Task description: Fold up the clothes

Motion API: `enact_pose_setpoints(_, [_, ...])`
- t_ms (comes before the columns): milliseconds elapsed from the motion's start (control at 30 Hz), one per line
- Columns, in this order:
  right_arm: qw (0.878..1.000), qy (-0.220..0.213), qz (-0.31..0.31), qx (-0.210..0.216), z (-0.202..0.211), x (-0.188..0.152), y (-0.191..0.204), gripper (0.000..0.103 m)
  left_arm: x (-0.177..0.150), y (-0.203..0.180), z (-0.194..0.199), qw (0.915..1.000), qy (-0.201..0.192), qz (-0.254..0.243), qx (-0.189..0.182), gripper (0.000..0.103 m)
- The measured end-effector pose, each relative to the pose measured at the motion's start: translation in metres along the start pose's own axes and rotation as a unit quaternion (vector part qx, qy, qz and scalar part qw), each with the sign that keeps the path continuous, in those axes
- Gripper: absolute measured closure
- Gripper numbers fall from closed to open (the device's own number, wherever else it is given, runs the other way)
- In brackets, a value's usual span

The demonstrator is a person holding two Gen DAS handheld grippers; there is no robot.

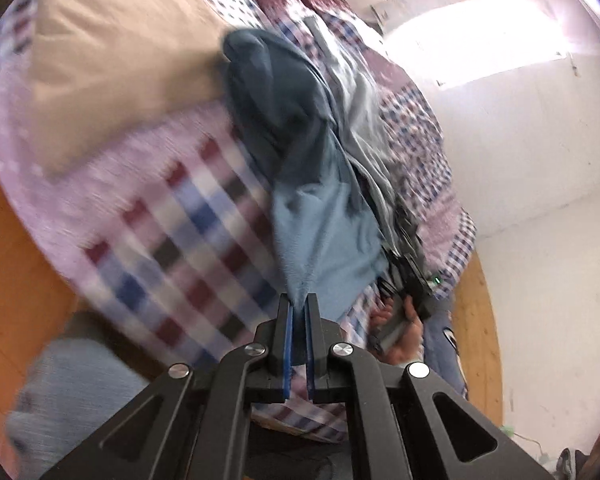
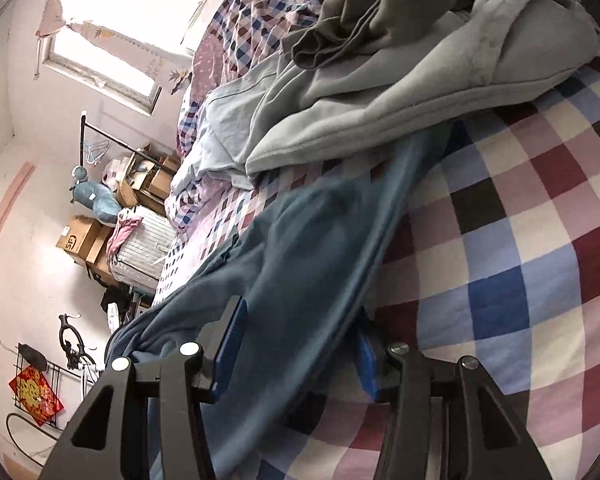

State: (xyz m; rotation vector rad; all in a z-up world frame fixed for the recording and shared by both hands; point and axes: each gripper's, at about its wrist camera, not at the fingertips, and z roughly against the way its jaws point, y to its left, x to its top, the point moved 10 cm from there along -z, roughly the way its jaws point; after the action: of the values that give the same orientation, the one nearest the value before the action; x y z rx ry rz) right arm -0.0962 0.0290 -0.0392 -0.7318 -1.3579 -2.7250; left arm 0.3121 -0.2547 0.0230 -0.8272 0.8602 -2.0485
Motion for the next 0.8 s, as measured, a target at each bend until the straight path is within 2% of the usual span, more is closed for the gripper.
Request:
enact_pose_setpoints(133, [1.000,-0.009,-0.007,-0.007,0.003,0.004,-0.004,0.050,0.016,0.024,0.022,0.9991,-0.033,0.011,0.024,0.100])
enact_pose_setpoints(233, [0.999,-0.024,-0.016,-0.017,0.009,0.011,-0.011,0.050,0.021,0.034,0.026,0.9982,-0.047,0.026,0.028,0.100])
enact_pose_setpoints(467, [0.998,-0.044,-0.041,-0.029,0.027,0.020,-0.028,0.051,0.023,0.045,0.015,0.9976,-0.039,0.050,0.028,0.100])
enact_pose_setpoints(533, [0.998,-0.043,-0.041,-0.035,0.032,0.018,-0.031,0.054,0.023,0.046,0.012,0.9974,-0.038,0.054,0.028,0.100])
enact_pose_setpoints(633, [0.997,-0.045,-0.044,-0.044,0.037,0.016,-0.037,0.064,0.023,0.048,0.011,0.9973,-0.035,0.057,0.029,0.100])
enact_pose_setpoints(700, [0.997,-0.038,-0.043,-0.058,0.038,0.013,-0.041,0.088,0.024,0.048,0.008,0.9972,-0.032,0.059,0.033,0.100])
enact_pose_setpoints(767, [0.996,-0.032,-0.037,-0.072,0.039,0.010,-0.043,0.100,0.025,0.051,0.008,0.9970,-0.029,0.059,0.040,0.100])
enact_pose_setpoints(800, [0.996,-0.032,-0.028,-0.079,0.042,0.009,-0.042,0.101,0.025,0.050,0.007,0.9970,-0.029,0.058,0.043,0.100])
